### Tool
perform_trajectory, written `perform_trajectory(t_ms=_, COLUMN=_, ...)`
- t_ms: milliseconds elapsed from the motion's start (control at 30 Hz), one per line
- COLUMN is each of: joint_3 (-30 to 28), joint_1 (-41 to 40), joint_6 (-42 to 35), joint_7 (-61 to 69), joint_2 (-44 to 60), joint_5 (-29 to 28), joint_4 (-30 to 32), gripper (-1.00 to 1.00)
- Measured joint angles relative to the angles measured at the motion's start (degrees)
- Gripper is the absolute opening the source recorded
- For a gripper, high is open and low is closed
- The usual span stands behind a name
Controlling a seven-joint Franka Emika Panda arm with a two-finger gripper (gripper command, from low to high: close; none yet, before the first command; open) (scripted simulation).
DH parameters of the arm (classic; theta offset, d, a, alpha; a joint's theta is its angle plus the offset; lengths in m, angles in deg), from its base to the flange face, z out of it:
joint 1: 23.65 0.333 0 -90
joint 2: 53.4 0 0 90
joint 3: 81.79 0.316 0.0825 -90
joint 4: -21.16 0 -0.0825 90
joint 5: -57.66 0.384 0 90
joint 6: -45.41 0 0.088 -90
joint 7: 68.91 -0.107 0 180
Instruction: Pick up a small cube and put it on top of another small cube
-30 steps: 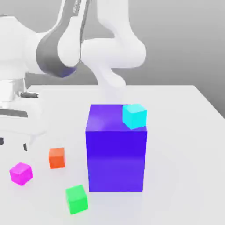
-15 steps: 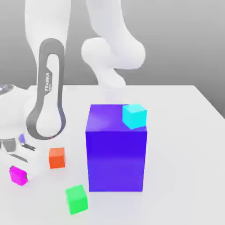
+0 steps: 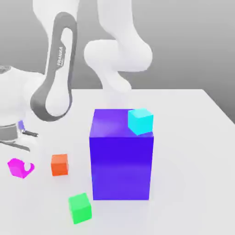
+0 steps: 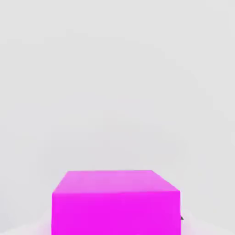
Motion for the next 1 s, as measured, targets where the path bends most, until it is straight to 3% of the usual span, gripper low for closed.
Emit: perform_trajectory(t_ms=1000, joint_3=13.62, joint_1=1.16, joint_6=-5.02, joint_7=59.19, joint_2=-4.95, joint_5=-11.22, joint_4=0.07, gripper=-1.00)
